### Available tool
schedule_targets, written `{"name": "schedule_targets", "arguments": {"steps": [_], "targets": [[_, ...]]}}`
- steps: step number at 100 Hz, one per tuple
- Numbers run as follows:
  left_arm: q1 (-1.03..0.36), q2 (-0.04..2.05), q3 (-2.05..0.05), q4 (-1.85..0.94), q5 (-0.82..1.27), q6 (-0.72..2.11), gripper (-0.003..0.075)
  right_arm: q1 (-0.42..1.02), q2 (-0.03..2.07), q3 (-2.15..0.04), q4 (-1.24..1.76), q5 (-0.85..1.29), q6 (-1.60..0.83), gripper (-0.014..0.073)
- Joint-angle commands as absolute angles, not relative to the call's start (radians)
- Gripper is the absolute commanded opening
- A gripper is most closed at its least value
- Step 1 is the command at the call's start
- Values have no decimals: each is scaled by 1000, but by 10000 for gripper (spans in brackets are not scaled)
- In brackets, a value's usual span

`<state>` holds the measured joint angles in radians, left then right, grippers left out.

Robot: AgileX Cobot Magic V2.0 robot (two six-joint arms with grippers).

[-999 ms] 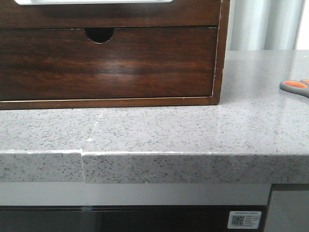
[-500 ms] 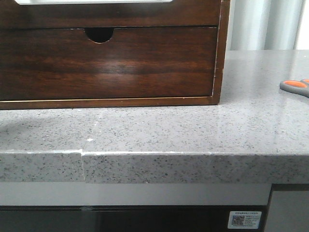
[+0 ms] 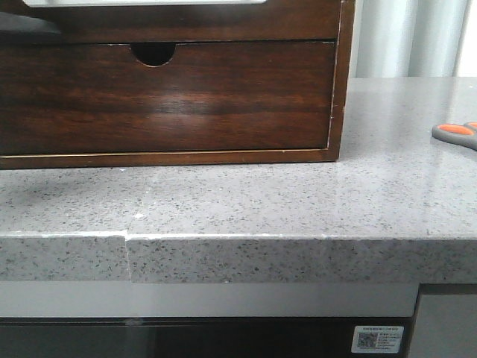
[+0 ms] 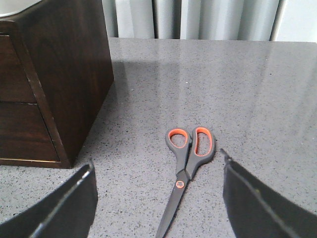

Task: Put scissors in drawer with both arms

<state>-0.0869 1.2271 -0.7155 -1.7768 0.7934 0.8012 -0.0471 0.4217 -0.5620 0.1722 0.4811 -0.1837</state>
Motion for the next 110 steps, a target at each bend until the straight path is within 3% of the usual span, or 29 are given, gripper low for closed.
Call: {"name": "schedule_targets", "arguments": {"steps": [1, 23, 42, 61, 110], "targets": [[-94, 1228, -768, -1869, 855, 818, 420, -50, 435, -596, 178, 398, -186, 482], [-94, 1257, -777, -1869, 860, 818, 389, -50, 435, -596, 178, 398, -186, 482], [-94, 1257, -777, -1869, 870, 818, 216, -50, 435, -596, 178, 398, -186, 482], [-94, 1257, -777, -1869, 878, 818, 112, -50, 435, -596, 178, 398, -186, 482], [-94, 1244, -766, -1859, 1032, 818, 10, -50, 435, -596, 178, 398, -186, 482]]}}
